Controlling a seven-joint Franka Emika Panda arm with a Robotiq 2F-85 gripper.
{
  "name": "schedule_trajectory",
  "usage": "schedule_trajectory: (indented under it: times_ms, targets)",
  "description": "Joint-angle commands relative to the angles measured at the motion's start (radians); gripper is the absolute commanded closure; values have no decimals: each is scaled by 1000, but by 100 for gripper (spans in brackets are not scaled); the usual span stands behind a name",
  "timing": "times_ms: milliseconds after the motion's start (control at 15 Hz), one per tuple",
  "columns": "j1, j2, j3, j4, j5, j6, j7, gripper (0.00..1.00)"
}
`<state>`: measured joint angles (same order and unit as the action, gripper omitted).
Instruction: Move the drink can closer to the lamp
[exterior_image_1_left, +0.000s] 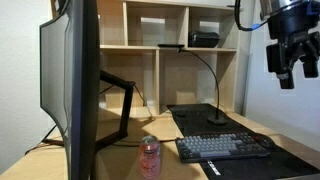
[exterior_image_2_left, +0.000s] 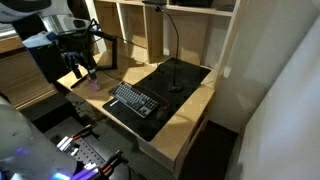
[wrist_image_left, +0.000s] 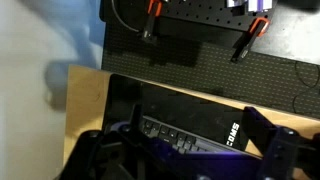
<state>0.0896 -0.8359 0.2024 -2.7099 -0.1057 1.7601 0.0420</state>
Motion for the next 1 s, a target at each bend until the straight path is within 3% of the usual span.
schedule_trajectory:
  times_ms: [0, 67, 467, 533, 600, 933]
  targets:
    - [19, 4, -16, 2, -11, -3, 12, 0]
    - [21, 107, -4, 24, -4, 48, 12, 0]
    - [167, 388, 50, 112, 247, 553, 76, 0]
    - [183, 435, 57, 147, 260, 574, 72, 0]
    - [166, 312, 41, 64, 223, 529, 70, 0]
    - [183, 382, 41, 95, 233, 533, 66, 0]
